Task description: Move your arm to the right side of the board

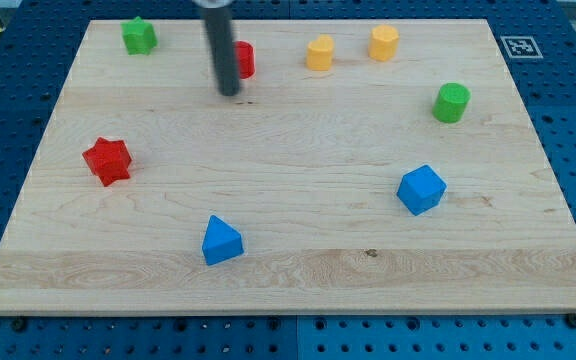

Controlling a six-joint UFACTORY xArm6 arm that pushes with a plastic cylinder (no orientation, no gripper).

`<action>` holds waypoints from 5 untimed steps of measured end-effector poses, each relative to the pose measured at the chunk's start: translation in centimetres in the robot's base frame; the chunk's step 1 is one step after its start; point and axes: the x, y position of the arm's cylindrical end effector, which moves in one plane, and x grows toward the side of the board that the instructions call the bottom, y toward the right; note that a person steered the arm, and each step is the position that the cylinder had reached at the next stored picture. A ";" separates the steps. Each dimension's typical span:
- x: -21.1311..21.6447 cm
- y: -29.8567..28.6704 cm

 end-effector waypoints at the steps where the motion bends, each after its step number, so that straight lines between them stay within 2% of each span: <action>1: 0.3 7.5; 3: -1.3 17.6; 5: -0.4 29.8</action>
